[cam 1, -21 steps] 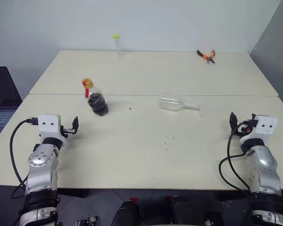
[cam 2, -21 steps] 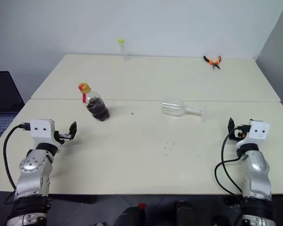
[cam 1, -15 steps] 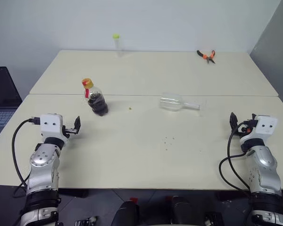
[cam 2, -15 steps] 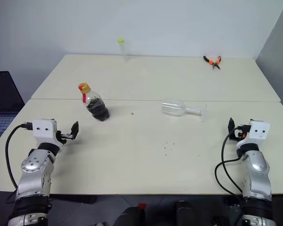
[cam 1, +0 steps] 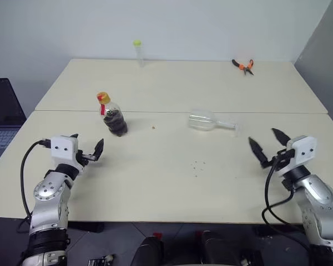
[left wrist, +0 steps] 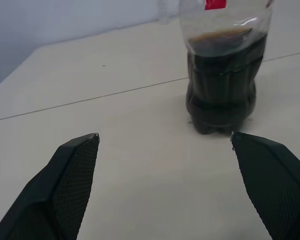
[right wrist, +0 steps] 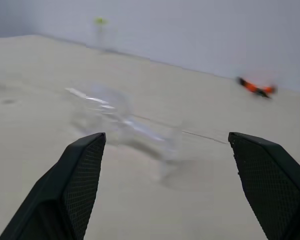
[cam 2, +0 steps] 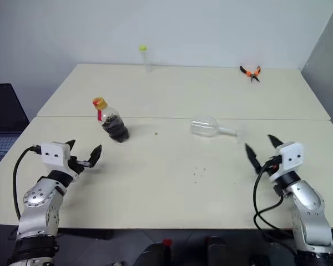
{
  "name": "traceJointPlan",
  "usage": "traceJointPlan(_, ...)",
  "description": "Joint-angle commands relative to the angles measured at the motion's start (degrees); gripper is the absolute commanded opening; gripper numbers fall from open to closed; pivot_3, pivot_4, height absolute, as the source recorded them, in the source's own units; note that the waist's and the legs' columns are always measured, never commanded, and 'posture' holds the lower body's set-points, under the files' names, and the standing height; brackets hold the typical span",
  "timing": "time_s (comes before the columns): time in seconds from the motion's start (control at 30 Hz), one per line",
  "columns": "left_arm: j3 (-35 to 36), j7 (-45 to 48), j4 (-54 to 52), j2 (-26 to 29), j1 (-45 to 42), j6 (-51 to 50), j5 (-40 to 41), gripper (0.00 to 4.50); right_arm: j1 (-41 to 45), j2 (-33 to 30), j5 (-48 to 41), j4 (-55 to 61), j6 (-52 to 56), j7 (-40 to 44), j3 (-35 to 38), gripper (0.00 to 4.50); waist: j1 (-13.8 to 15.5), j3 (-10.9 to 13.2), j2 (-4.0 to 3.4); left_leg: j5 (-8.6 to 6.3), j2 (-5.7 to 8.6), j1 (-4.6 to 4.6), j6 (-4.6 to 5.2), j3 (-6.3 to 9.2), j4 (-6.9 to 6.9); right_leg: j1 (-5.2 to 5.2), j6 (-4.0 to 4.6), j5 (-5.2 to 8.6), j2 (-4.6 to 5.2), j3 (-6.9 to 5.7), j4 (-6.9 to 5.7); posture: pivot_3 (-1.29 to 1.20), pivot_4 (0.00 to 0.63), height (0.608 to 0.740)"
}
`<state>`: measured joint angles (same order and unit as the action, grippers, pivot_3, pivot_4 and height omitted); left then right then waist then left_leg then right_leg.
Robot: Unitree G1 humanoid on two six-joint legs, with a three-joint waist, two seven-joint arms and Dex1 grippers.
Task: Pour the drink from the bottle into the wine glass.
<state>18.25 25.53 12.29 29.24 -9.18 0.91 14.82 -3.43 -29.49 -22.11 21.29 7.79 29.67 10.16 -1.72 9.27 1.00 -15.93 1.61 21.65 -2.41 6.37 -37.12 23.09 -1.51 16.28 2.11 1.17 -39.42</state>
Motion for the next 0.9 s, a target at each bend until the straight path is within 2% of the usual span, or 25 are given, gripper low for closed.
traceJointPlan(0.03,-0.1,1.3,-2.1,1.1,-2.4,-0.2,0.7,4.45,-1.2,-4.4,-5.0,10.2,5.8,5.5,-1.9,4.21,0.0,0.0,0.00,0.00,0.00,0.00,0.00,0.01,0.00,0.00,0.00,0.00,-0.01,-0.02,0.01,0.00,0.150,0.740)
traceJointPlan(0.17,-1.3,2.6,-1.5,1.1,-4.5,-1.2,0.4,4.45,0.8,-7.0,-10.0,14.5,12.2,6.8,-2.8,4.21,0.0,0.0,0.03,0.00,0.00,0.01,0.00,0.03,-0.02,-0.04,0.00,0.00,-0.01,-0.09,0.03,0.00,0.150,0.740)
traceJointPlan(0.33,-3.4,3.8,0.9,0.8,-7.6,-2.6,-0.3,4.45,6.3,-6.9,-11.9,16.2,17.6,6.5,-5.9,4.21,0.0,0.0,0.04,0.00,0.00,0.01,0.00,0.02,-0.02,-0.04,0.00,0.00,-0.02,-0.13,0.03,0.00,0.150,0.740)
traceJointPlan(0.63,-5.4,4.4,8.8,-0.2,-13.8,-1.9,-1.5,4.45,10.0,-5.5,-11.6,14.9,18.2,7.1,-7.2,4.21,0.1,0.0,0.06,0.01,0.06,0.11,-0.01,0.03,-0.06,-0.02,0.00,0.00,-0.01,-0.18,0.10,0.00,0.150,0.740)
traceJointPlan(0.9,-6.9,4.2,20.6,-2.4,-21.5,1.2,-3.1,4.45,12.4,-5.3,-10.9,13.3,17.9,8.5,-8.2,4.21,0.1,0.0,0.07,0.01,0.07,0.13,-0.01,0.02,-0.09,-0.01,-0.01,0.00,-0.02,-0.21,0.09,0.00,0.150,0.740)
